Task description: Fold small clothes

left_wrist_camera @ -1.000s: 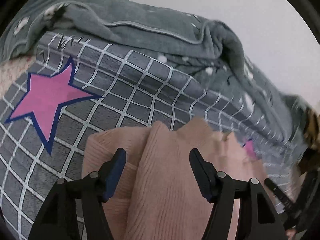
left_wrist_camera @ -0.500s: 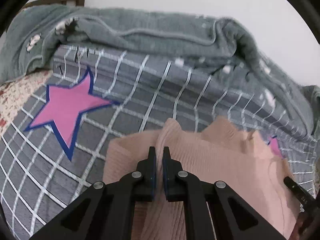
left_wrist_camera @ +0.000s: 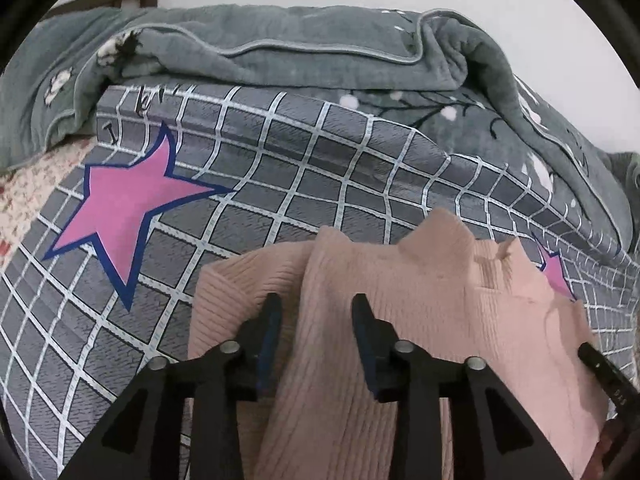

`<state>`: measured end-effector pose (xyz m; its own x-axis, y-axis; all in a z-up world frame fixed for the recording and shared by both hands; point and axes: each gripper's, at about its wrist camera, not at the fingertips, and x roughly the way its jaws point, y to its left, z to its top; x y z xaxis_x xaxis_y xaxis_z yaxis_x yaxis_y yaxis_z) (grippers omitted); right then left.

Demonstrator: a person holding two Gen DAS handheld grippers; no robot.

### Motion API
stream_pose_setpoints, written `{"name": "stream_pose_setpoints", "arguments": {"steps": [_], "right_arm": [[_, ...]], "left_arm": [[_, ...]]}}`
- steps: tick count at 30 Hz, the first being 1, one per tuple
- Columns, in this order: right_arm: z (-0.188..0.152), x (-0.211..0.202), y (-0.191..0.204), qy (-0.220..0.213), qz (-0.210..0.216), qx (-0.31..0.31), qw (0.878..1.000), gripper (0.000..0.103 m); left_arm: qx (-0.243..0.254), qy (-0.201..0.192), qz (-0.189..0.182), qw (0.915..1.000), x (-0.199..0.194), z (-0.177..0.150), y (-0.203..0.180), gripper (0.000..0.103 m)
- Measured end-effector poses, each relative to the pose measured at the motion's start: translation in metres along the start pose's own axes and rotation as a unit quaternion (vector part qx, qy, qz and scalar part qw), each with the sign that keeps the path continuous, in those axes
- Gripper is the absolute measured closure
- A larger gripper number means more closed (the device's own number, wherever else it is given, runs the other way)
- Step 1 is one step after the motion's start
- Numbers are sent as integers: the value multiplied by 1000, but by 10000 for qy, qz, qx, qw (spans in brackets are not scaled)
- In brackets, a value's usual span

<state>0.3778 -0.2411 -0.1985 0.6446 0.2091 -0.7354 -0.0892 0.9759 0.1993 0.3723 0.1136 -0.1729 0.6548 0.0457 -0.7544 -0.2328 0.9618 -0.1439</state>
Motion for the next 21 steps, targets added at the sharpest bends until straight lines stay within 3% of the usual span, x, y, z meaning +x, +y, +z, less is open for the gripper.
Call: {"name": "stream_pose_setpoints", "arguments": {"steps": [3,8,14,21], "right_arm": [[-1,-8,5,-92,-105,-159,9998,71],[-7,-29,14,-352,-417,-468,9974,54],[-22,-54,1,-387,-171,-91,9991,52],[-41,-79,-3,-374,-573,-92,9976,52]], "left_arm": [[90,-146,121,9998,-6,0,-4,54],[251,-366,296,9986,-16,2,-10,48],[266,-504,232,9981,-28,2,-9,41],[2,-577,-119,9983,-46,-2,10,31]]}}
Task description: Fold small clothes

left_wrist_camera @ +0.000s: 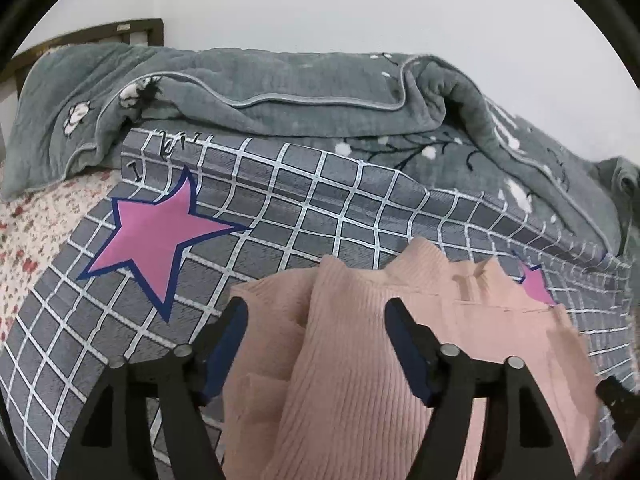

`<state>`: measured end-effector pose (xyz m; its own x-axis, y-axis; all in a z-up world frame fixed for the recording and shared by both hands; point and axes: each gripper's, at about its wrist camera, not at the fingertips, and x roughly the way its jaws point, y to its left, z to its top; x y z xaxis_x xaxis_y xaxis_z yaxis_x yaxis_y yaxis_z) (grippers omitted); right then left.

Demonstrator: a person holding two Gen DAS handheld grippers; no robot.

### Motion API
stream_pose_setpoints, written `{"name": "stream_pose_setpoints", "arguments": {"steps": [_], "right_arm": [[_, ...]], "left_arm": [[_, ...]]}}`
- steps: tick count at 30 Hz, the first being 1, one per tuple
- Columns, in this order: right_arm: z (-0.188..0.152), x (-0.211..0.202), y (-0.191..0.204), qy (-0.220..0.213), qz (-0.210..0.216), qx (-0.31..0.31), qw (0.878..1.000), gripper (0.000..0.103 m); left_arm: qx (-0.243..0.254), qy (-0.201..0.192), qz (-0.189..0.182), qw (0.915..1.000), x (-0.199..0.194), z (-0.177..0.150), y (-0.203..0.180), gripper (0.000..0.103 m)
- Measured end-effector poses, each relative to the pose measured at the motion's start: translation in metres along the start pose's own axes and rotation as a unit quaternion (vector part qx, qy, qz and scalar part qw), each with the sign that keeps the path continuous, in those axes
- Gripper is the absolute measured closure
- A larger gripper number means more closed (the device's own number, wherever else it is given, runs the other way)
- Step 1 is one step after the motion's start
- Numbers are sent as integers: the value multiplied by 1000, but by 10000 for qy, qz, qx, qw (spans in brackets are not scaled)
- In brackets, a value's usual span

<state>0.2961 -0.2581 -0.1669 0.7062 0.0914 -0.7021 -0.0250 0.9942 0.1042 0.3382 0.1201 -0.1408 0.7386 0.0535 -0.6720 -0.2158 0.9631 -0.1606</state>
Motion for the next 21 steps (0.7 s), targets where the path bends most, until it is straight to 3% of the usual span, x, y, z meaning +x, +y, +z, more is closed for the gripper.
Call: {"name": "stream_pose_setpoints", "arguments": {"steps": [5,11,16,21], "right_arm": [[-7,-10,-9,178,133,236,9995,52],[-18,-17,-8,253,283,295,9988,45],[-26,-23,-6,133,380,321,9987,40],[-29,-14,-3,251,554,385,9974,39]], "left_arm": [[-461,214,-763,9958,-9,-7,35,30],[-787,379,-1219,9887,-16,-14,61,27],[-933,656,-1406,9835,-10,-21,68,26],[-688,907,-1267,9854,-2,-30,57,26]]}}
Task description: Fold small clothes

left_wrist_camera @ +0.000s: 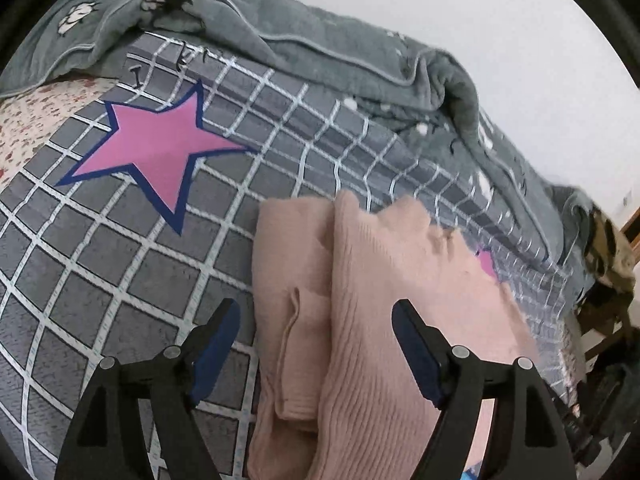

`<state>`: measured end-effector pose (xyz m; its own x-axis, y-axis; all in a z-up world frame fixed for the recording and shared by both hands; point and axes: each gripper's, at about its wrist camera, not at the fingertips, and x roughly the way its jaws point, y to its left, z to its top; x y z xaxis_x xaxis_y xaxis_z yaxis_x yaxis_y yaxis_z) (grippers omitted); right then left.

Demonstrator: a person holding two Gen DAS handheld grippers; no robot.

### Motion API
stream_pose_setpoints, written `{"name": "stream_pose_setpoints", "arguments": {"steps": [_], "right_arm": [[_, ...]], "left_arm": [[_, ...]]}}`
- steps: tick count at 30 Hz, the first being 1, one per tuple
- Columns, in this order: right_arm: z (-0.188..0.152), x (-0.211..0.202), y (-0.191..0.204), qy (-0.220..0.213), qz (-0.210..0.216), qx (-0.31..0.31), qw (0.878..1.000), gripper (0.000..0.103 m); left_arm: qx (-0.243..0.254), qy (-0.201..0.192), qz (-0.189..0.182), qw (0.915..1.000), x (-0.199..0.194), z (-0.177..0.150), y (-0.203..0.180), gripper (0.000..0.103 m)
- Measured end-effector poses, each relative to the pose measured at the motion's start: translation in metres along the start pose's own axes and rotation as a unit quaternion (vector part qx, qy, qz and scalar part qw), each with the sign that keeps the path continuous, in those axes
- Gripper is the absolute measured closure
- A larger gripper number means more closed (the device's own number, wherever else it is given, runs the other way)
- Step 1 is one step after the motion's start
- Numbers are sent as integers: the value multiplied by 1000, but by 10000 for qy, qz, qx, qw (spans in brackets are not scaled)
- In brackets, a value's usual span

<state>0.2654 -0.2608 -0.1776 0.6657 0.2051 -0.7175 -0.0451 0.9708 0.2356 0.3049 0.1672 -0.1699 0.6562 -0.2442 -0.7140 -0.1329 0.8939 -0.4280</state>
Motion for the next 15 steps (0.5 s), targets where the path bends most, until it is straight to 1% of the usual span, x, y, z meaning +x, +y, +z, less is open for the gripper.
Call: {"name": "stream_pose_setpoints", "arguments": {"steps": [2,4,6,7,10,15], "right_arm": [[-1,5,1,72,74,39,9999,39],[-2,11,1,147,165,74,9997,38],[-2,19,2,228,137,86,9996,36],[-1,23,2,271,106,107,9995,34],[3,31,1,279,160,205,9993,32],[13,46,5,376,42,161,9992,32]], "left_arm": [[110,110,67,9999,6,-4,-3,26],[194,222,285,9992,14,-6,-7,26],[246,289,458,9982,21,-7,-7,26],[280,270,533,9978,24,-7,-8,26],[350,206,647,9971,27,-6,-11,25],[484,204,807,9954,37,-4,-15,25]]}}
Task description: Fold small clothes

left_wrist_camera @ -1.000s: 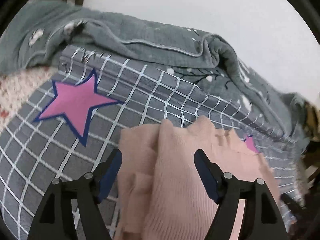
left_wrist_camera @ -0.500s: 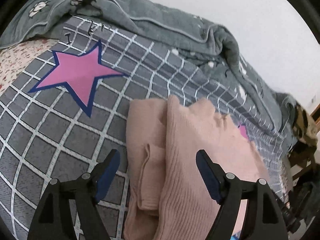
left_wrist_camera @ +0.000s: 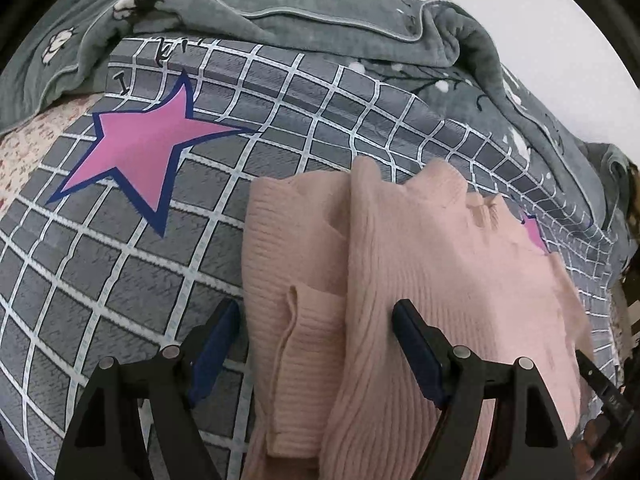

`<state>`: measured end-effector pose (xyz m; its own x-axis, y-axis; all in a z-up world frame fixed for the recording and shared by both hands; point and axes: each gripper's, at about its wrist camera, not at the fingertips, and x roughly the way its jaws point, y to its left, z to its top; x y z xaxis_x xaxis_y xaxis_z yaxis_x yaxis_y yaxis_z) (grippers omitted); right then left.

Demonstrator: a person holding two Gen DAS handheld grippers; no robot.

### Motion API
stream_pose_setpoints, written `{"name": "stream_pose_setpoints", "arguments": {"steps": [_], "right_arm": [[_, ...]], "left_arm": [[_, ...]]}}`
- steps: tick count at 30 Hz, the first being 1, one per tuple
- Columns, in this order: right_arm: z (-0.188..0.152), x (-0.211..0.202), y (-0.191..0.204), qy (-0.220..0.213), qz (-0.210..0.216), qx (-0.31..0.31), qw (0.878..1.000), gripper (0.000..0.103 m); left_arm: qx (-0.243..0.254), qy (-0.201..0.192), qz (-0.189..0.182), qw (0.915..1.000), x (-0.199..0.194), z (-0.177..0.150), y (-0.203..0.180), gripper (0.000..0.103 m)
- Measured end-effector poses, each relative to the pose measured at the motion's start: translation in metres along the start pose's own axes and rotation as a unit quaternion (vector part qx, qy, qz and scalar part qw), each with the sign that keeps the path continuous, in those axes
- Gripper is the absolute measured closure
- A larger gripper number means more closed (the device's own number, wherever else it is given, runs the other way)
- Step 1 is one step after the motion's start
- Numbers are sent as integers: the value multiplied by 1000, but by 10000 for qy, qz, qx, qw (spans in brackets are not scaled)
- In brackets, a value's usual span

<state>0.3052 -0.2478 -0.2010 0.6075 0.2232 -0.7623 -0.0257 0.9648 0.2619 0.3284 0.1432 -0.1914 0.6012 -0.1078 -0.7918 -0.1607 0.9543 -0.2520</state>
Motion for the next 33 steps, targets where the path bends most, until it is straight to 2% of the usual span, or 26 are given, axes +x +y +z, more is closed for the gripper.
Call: {"name": "stream_pose_setpoints", "arguments": {"steps": [4,7,10,12,14,15,16,17,19,23,28,33], "right_arm": [[7,11,3,133,-38,-27,9999,31],[12,21,5,165,-67,-117,9998,31],[15,26,8,167,-141,-197,9996,30],[17,27,9,176,-79,-224,9996,38],[18,26,7,163,61,-187,9997,55],[18,25,6,139,107,-128,9998,61],[18,23,4,86,176,-77,9998,73],[19,20,2,31,257,-19,9997,78],[20,13,-3,-69,306,123,9994,83],[20,-4,-11,-165,333,245,9990,84],[7,-39,-10,-259,84,-30,9996,85],[-13,-85,-16,-378,-106,-216,9990,85]], "left_arm": [[46,27,32,10000,5,5,-3,29],[-35,45,-36,10000,7,8,-2,39],[-164,65,-166,9997,7,9,0,57],[-212,32,-223,9995,5,9,1,74],[-281,-22,-320,9991,1,9,2,78],[-316,-42,-353,9989,0,9,3,79],[-362,-71,-387,9986,-2,8,3,80],[-380,-98,-408,9984,-5,7,3,80],[-414,-173,-496,9978,-13,6,2,81],[-484,-285,-769,9955,-32,0,-3,81],[-337,-244,-876,9953,-47,-16,-18,81],[-338,-198,-1165,9924,-64,-39,-28,81]]}}
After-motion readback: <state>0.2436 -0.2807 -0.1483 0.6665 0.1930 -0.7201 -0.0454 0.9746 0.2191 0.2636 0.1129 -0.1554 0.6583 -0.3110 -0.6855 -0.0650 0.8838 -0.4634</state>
